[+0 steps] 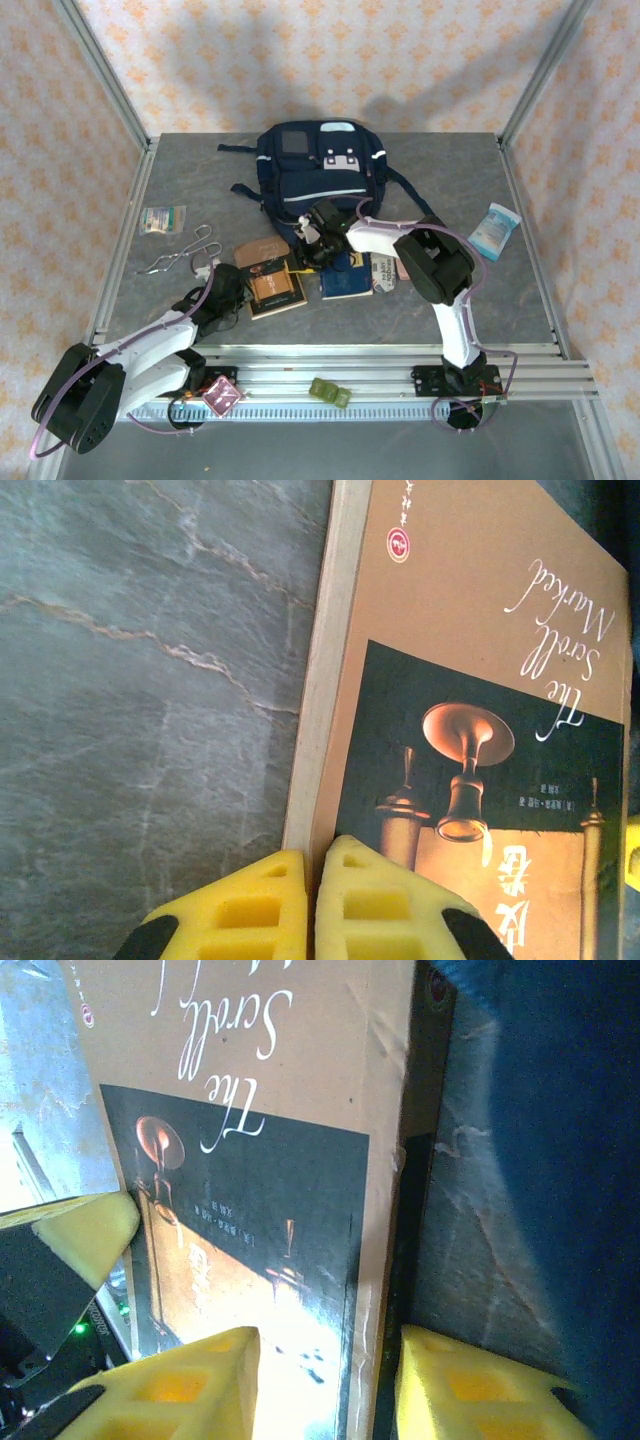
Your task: Pack the student bag
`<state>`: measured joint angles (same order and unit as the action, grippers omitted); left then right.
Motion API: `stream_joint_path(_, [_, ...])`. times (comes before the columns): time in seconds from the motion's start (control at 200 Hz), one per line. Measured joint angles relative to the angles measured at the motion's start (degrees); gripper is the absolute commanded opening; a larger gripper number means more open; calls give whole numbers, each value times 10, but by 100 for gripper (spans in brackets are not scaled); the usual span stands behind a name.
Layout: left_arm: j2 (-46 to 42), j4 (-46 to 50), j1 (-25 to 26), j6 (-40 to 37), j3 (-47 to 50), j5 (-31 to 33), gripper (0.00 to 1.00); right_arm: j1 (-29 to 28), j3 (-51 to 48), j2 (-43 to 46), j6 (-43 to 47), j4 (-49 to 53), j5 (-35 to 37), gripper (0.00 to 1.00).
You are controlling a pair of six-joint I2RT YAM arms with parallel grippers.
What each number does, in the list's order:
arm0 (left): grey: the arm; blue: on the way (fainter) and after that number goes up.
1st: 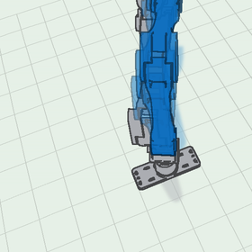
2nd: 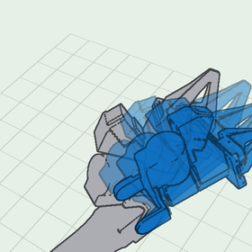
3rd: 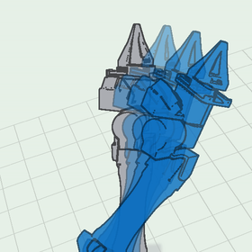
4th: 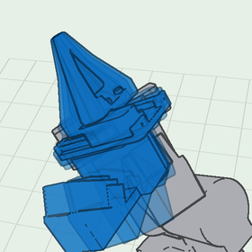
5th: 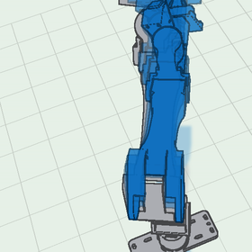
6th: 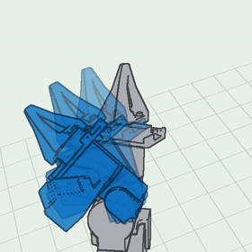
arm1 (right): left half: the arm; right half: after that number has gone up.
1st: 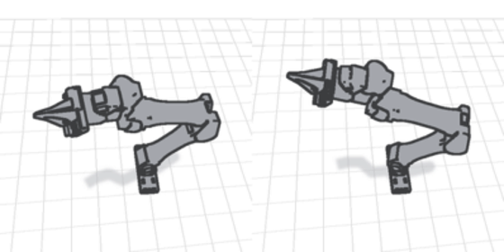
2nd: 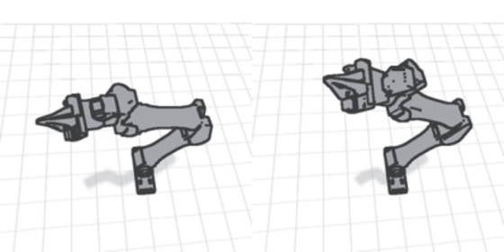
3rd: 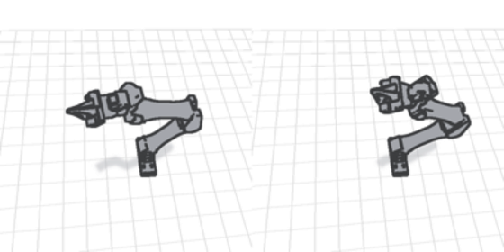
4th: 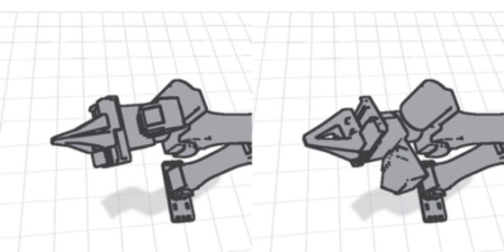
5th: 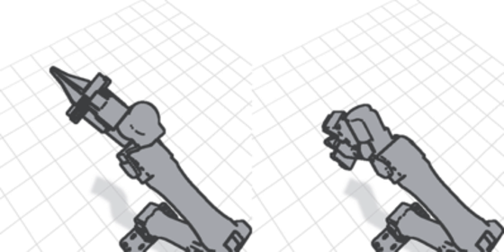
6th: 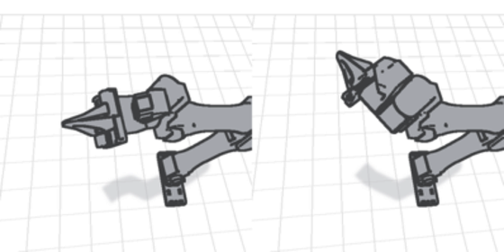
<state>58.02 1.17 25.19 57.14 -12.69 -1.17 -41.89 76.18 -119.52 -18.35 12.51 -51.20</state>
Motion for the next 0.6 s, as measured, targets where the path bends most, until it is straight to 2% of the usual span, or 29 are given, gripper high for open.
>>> stream_joint_path(0.26, [37, -6, 0, -2, -15, 35, 1, 0, -41, 12, 26, -61, -21, 36])
stream_joint_path(0.34, [39, -11, 0, -2, -15, 38, 5, 0, -48, 14, 28, -72, -20, 39])
stream_joint_path(0.46, [43, -21, 0, -3, -13, 37, 19, -3, -33, 13, 22, -46, -1, 42])
stream_joint_path(0.601, [66, -38, 1, -10, -19, 42, 18, -13, -19, 11, -1, -22, 41, 43])
